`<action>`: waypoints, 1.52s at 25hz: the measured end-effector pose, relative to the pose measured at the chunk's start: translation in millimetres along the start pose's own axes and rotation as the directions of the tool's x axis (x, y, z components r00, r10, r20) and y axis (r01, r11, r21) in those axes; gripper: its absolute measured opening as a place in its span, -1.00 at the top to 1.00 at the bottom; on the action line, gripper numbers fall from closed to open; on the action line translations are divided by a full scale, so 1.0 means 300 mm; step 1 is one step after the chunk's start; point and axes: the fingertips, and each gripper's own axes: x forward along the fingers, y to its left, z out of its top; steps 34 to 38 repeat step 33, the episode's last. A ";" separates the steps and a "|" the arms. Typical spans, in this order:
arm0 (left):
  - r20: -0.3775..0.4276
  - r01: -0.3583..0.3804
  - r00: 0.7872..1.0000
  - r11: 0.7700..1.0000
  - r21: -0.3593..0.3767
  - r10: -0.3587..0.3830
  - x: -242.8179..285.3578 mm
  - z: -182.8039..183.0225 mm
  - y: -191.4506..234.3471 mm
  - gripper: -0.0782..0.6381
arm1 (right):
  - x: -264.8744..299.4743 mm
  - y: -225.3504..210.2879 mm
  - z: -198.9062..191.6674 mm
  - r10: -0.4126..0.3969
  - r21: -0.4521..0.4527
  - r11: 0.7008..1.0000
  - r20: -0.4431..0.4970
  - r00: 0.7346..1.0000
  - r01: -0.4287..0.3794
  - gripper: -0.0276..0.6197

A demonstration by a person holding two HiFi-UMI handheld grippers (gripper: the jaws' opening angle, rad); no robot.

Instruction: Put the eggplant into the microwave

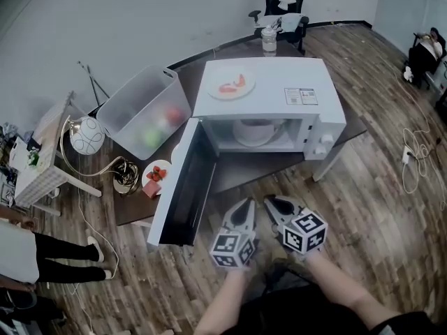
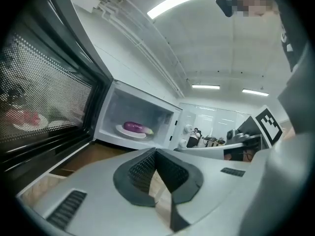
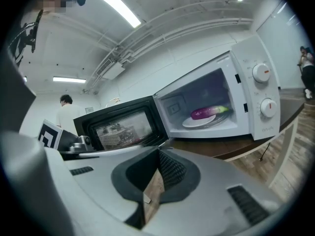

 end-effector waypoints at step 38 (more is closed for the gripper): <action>0.046 0.046 0.998 0.999 0.000 -0.046 -0.369 -0.051 -0.183 0.78 | -0.277 0.332 -0.131 -0.026 -0.053 0.998 0.040 0.999 0.028 0.91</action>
